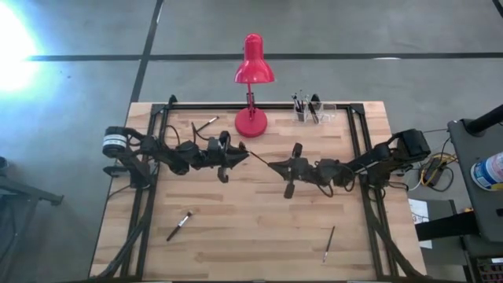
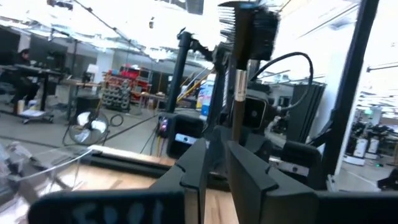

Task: Sort items
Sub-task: Put the black brow brush into the transparent organizer

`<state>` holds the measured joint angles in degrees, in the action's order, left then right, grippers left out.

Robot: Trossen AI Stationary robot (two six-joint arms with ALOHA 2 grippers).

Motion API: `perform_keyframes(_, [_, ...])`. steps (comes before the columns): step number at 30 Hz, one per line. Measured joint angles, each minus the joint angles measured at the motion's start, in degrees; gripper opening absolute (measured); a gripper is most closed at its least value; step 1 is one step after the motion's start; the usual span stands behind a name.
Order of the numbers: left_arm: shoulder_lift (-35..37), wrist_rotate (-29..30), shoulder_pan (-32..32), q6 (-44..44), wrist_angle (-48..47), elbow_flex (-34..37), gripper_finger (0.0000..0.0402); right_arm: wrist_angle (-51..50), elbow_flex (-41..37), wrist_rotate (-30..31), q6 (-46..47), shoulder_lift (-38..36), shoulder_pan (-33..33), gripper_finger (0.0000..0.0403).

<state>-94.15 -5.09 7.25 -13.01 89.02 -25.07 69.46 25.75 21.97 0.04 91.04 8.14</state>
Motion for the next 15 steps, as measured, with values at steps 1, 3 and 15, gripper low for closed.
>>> perform_keyframes(1, [0.00, -0.38, -0.05, 0.00, 0.01, -0.36, 0.0055, -0.02, 0.63, -0.05, -0.55, 0.45, 0.00, 0.0008])
perform_keyframes(3, [0.00, -0.84, -0.23, 0.16, 0.03, -1.06, 0.0055, 0.10, 2.08, -0.08, -1.42, 1.73, 0.00, 0.0008])
perform_keyframes(15, [0.00, -1.56, -1.26, 1.41, 0.04, -1.71, 0.0055, 0.62, 5.75, -0.02, -3.05, 4.86, 0.00, 0.0008])
